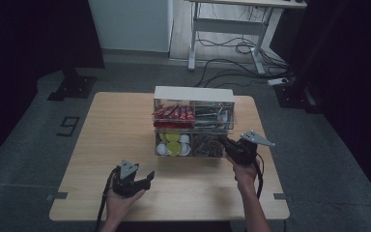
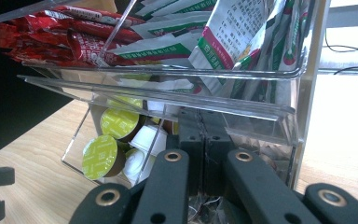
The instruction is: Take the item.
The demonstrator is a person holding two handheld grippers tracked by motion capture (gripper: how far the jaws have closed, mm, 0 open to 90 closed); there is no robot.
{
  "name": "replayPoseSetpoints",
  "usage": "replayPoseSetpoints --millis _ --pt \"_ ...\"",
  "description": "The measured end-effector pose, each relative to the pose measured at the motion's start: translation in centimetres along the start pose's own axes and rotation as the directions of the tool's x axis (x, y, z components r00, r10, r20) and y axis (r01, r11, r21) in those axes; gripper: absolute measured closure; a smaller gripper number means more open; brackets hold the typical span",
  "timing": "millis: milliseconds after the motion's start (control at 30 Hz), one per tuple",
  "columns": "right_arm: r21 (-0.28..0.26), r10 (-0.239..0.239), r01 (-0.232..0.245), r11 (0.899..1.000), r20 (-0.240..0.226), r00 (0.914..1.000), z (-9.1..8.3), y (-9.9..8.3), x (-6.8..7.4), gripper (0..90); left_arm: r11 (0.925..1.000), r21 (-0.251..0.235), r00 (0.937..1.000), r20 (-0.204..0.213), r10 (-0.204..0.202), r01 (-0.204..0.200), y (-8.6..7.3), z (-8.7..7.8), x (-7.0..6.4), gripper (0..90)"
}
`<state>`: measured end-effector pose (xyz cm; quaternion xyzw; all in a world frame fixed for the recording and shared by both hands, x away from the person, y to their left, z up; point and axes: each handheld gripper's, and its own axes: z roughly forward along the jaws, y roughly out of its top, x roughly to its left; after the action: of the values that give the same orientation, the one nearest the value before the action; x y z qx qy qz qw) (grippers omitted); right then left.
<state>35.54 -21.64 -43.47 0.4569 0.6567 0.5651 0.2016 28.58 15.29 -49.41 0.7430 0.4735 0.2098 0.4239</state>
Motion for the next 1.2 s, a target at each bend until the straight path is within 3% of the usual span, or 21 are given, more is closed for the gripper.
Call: replayPoseSetpoints --millis 433,667,1200 --pt "0.005 -0.023 0.023 1.000 0.019 0.9996 0.1 0.0 0.2 88.4 0.9997 0.025 1.0000 -0.001 0.005 -0.005 1.8 1.9 -0.8 31.1" --pt "0.009 -0.017 0.017 1.000 0.020 0.9997 0.1 0.2 0.2 88.5 0.9995 0.019 0.9997 0.005 0.025 -0.025 2.9 2.5 -1.5 31.3" --pt "0.022 -0.017 0.017 1.000 0.020 0.9997 0.2 0.4 0.2 88.4 0.9997 0.015 0.9994 0.030 0.017 -0.017 4.6 3.8 -2.7 31.6"
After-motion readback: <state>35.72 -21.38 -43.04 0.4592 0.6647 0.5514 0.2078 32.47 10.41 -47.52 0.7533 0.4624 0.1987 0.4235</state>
